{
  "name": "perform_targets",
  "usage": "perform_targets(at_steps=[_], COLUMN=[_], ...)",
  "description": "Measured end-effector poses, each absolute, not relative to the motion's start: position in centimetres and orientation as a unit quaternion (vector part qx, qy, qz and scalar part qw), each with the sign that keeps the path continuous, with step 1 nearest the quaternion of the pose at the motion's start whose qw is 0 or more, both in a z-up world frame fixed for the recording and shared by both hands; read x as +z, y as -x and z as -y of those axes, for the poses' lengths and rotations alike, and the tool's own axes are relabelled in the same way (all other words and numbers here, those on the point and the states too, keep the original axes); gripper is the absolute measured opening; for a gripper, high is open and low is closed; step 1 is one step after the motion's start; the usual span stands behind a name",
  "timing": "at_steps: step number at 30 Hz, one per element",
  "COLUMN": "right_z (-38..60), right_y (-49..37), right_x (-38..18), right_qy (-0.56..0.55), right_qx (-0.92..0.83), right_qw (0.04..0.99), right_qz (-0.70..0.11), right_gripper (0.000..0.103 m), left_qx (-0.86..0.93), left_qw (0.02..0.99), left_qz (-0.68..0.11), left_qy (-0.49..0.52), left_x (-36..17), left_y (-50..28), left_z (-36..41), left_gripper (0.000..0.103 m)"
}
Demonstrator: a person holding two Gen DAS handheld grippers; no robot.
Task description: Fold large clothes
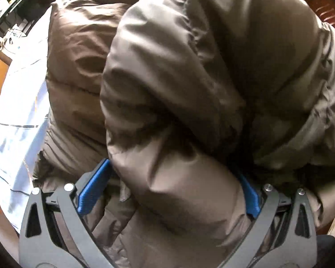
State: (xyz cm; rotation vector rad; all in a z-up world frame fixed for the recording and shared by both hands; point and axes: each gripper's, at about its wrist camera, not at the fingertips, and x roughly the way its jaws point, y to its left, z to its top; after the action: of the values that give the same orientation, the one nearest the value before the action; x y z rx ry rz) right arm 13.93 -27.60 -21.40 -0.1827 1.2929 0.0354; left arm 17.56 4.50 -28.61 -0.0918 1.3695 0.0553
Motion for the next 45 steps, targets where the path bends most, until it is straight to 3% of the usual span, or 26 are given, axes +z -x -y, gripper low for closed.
perform_targets(at_steps=[3, 5, 6, 10, 15, 18, 20, 22, 24, 28, 31, 35, 41, 45], right_z=[27.8, 28.5, 28.7, 25.2, 22.8, 20.4, 19.7, 19.9, 20.7, 25.9, 26.5, 23.0, 19.4, 16.4], right_y=[-14.8, -15.2, -14.9, -12.8, -9.8, -7.5, -6.4, -5.9, -5.2, -6.1, -10.4, -15.7, -17.3, -14.8], right_x=[-22.9, -22.1, -21.4, -20.8, -19.8, -19.9, -21.9, -22.0, -19.3, -10.7, -10.8, -15.4, -27.0, -29.5], right_qy=[0.056, -0.042, -0.056, 0.147, 0.209, 0.336, 0.414, 0.377, 0.325, 0.039, -0.131, -0.188, -0.077, 0.058], right_qx=[-0.025, 0.035, 0.052, 0.014, 0.09, 0.074, 0.076, 0.15, 0.195, 0.309, 0.319, 0.265, 0.144, 0.119], right_qw=[0.8, 0.801, 0.804, 0.82, 0.832, 0.848, 0.822, 0.807, 0.829, 0.891, 0.863, 0.84, 0.789, 0.784], right_qz=[-0.597, -0.597, -0.589, -0.553, -0.506, -0.404, -0.384, -0.428, -0.41, -0.33, -0.368, -0.435, -0.593, -0.607], right_gripper=[0.091, 0.079, 0.079, 0.093, 0.091, 0.101, 0.102, 0.102, 0.102, 0.102, 0.102, 0.102, 0.102, 0.102], left_qx=[0.021, 0.021, 0.022, 0.008, -0.009, -0.02, -0.023, -0.027, -0.025, -0.022, -0.034, -0.06, -0.003, 0.006], left_qw=[0.771, 0.772, 0.773, 0.784, 0.788, 0.793, 0.796, 0.796, 0.794, 0.799, 0.828, 0.844, 0.808, 0.778], left_qz=[-0.633, -0.628, -0.624, -0.605, -0.594, -0.588, -0.586, -0.587, -0.589, -0.577, -0.534, -0.523, -0.588, -0.626], left_qy=[0.068, 0.097, 0.108, 0.14, 0.161, 0.159, 0.149, 0.145, 0.147, 0.168, 0.166, 0.103, -0.022, -0.055], left_x=[-28.6, -28.0, -27.6, -25.4, -24.1, -23.3, -23.3, -23.0, -22.7, -21.8, -19.6, -19.2, -25.7, -29.3], left_y=[-17.9, -18.2, -18.3, -18.2, -17.4, -17.3, -16.9, -15.7, -16.3, -16.2, -15.7, -15.8, -15.3, -14.2], left_z=[-4.7, -5.6, -6.1, -7.6, -8.6, -8.3, -7.7, -6.4, -6.4, -7.3, -7.3, -4.2, -2.0, -1.8], left_gripper=[0.101, 0.101, 0.101, 0.101, 0.101, 0.101, 0.101, 0.101, 0.101, 0.101, 0.101, 0.101, 0.101, 0.101])
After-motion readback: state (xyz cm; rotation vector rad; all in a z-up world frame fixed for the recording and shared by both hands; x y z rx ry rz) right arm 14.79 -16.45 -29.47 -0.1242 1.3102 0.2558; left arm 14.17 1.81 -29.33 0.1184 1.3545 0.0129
